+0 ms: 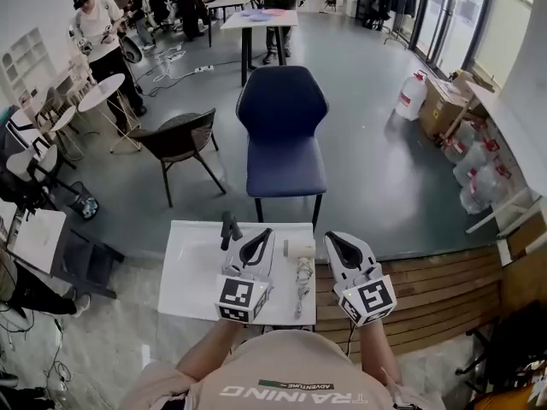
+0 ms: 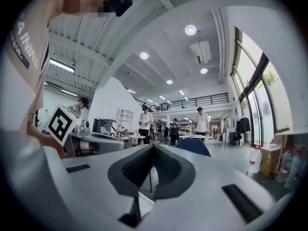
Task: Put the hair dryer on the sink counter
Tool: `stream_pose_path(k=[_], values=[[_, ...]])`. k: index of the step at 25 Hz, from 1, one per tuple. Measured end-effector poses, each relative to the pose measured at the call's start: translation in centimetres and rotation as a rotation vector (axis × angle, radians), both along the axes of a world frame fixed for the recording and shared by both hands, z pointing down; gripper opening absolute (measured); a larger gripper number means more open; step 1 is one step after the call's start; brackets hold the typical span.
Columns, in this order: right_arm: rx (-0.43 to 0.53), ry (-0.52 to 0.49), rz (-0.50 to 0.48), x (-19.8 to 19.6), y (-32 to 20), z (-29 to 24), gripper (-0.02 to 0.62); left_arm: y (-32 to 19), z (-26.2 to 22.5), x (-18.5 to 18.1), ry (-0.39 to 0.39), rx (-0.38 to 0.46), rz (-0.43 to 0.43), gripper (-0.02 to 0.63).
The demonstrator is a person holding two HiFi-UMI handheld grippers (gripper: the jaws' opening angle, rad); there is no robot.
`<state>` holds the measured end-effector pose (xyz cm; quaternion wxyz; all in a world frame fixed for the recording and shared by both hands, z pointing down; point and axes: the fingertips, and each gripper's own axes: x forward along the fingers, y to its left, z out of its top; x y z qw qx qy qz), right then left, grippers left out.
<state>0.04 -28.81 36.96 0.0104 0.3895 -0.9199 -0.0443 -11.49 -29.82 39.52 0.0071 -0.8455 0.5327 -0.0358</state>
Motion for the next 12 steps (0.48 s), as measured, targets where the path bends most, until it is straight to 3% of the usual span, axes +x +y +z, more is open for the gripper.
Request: stream_pose_path(k=[4, 12], values=[[-0.017, -0.008, 0.030, 0.3, 0.2, 0.4, 0.005, 0.3, 1.5, 0.0, 0.019, -0.045, 0.020, 0.008], [-0.044, 0.001, 0.055, 1.0, 0.0, 1.7, 0.005, -0.4, 1.5, 0.9, 0.002, -0.034, 0.055, 0.007]])
